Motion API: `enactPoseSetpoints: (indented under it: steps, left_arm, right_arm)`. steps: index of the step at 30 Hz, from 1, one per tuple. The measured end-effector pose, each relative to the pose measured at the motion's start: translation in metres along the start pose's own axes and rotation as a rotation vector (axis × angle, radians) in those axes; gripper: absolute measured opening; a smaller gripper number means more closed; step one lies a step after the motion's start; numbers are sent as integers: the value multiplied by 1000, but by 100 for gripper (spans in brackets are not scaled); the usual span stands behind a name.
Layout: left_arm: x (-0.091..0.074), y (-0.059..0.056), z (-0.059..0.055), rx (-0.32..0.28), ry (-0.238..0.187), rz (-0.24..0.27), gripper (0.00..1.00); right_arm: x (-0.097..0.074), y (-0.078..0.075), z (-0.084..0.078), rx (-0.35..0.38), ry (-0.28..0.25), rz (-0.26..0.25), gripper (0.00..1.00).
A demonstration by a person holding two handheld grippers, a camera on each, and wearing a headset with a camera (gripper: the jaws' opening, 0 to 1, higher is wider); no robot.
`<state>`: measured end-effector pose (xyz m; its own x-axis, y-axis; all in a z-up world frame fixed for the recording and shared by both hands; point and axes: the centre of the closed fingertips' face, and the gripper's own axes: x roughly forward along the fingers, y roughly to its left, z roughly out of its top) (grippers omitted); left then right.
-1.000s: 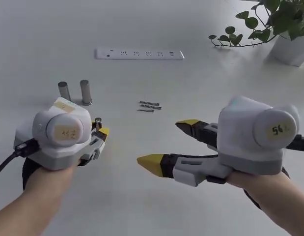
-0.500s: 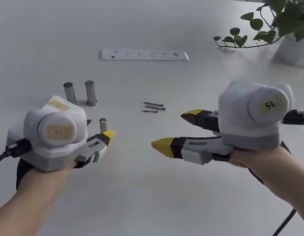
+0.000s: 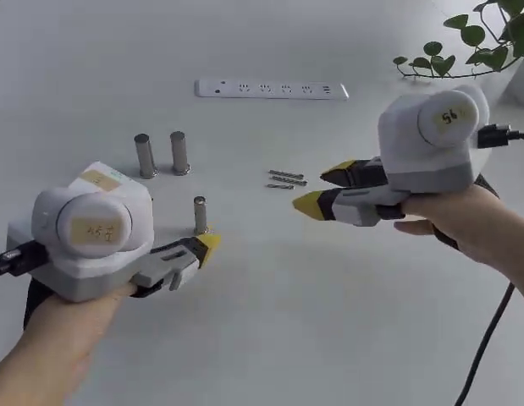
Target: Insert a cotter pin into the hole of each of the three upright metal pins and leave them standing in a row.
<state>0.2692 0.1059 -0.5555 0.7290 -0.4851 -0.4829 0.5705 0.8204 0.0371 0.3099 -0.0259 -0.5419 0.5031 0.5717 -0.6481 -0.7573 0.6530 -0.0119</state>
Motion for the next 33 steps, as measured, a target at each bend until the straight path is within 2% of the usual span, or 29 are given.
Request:
enactPoseSetpoints:
  steps: [3, 5, 6, 10, 14, 16, 19, 21, 24, 33]
  left_arm:
    - [-3, 4, 1, 3, 5, 15, 60]
    - [-6, 7, 2, -9, 4, 29, 61]
    - [-7, 9, 3, -20, 0, 34, 61]
    - [-13, 9, 5, -14, -9, 35, 60]
    - [-15, 8, 6, -5, -11, 25, 60]
    - [-16, 9, 6, 6, -7, 21, 58]
    - [-17, 10, 6, 6, -5, 18, 55]
    - [-17, 10, 5, -3, -2, 18, 54]
    - [-17, 11, 2, 7, 10, 20, 54]
    - [-19, 11, 2, 22, 10, 7, 50]
  right_arm:
    - [10, -5, 5, -20, 2, 35, 26]
    - [18, -10, 6, -57, 17, 32, 23]
    - [22, -11, 2, -85, 47, 36, 22]
    - [40, -21, 1, -68, 58, 57, 20]
    - [51, -21, -2, -72, 77, 48, 18]
    - [61, -29, -4, -78, 79, 55, 16]
    - [65, -25, -4, -93, 85, 67, 14]
    - [68, -26, -5, -119, 102, 59, 13]
    - [77, -32, -12, -117, 118, 66, 12]
    - [78, -39, -19, -131, 161, 49, 8]
